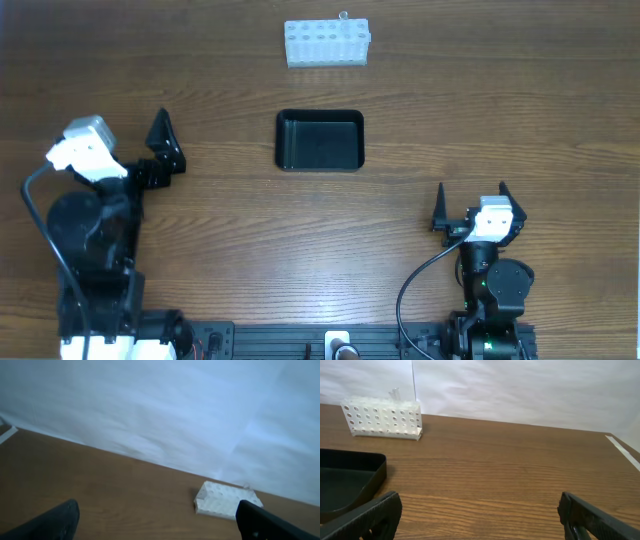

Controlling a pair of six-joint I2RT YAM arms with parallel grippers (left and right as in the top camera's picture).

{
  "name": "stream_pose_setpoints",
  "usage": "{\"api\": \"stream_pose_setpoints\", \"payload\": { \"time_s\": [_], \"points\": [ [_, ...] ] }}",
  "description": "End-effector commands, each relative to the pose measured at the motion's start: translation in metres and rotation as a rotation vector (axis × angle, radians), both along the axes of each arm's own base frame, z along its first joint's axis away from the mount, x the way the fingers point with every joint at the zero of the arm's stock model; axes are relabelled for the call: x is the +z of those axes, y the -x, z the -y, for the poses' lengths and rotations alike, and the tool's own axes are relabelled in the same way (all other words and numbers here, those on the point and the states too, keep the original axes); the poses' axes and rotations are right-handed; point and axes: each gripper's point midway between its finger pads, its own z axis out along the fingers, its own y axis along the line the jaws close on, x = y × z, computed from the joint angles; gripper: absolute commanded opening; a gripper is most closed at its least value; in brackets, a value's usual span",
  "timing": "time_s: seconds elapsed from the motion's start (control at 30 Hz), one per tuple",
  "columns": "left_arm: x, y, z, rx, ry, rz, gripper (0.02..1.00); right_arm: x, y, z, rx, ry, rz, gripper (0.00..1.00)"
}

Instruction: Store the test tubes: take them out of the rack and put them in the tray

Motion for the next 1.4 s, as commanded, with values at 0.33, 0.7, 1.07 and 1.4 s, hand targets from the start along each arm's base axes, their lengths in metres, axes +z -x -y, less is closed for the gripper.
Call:
{"api": "stream_pose_setpoints", "payload": {
  "time_s": [0.33,0.7,1.07,1.4],
  "points": [
    [-0.030,0.025,0.009,-0.057,0.003,0.229,0.998,-0.002,0.000,-0.003,0.015,-0.002,0.003,0.991],
    [-0.054,0.041,0.005,-0.043,0.018,0.333,0.998,-0.002,0.000,-0.003,0.015,-0.002,0.003,0.993],
    [-0.084,0.044,-0.002,-0.016,0.019,0.236,0.998,-0.002,0.000,-0.003,0.015,-0.002,0.003,0.991],
    [-0.128,0.047,-0.001,-0.014,0.024,0.062,0.998,-0.002,0.000,-0.003,0.015,-0.002,0.003,0.991]
  ]
}}
